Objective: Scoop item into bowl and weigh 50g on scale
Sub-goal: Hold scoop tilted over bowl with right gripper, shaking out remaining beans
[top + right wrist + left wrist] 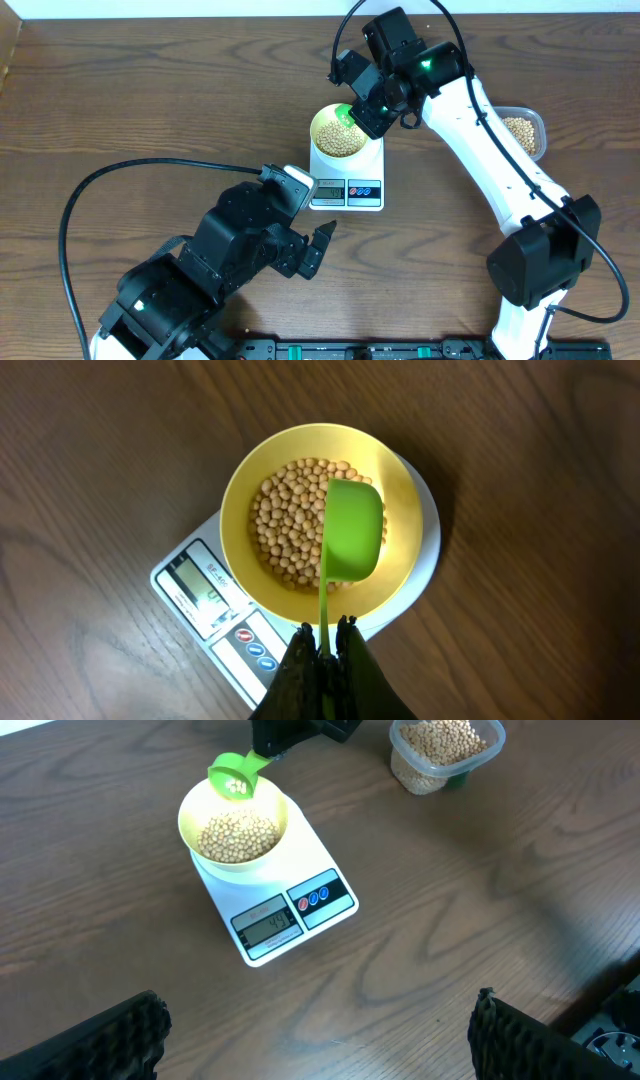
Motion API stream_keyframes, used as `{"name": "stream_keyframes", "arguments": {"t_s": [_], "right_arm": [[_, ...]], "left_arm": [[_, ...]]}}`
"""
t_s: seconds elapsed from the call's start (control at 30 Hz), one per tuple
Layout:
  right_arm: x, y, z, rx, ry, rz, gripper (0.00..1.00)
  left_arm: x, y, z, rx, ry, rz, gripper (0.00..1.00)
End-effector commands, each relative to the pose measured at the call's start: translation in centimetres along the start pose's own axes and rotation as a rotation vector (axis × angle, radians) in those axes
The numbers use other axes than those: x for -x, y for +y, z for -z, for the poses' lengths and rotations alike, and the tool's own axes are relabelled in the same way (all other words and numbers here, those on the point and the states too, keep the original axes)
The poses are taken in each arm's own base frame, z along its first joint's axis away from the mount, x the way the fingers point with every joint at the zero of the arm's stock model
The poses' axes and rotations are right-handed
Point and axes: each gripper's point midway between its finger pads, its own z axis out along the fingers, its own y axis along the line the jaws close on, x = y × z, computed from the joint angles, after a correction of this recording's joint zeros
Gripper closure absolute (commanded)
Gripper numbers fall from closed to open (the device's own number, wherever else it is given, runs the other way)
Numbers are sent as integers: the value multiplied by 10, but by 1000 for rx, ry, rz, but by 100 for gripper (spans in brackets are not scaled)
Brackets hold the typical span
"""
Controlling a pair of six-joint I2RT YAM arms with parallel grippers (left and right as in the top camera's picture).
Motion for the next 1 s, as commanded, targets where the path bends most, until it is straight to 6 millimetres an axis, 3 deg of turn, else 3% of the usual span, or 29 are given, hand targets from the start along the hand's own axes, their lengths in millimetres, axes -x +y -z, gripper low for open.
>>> {"name": "stream_keyframes", "arguments": {"t_s": [0.0,0.43,0.97], "right_arm": [[15,8,20,9,-61,-32,99],[11,11,20,162,-86,-280,99],[12,8,21,169,-98,-291,99]], "left_arm": [[3,1,2,3,-9,3,2],[3,1,2,3,-9,3,2],[3,1,2,3,-9,3,2]]}}
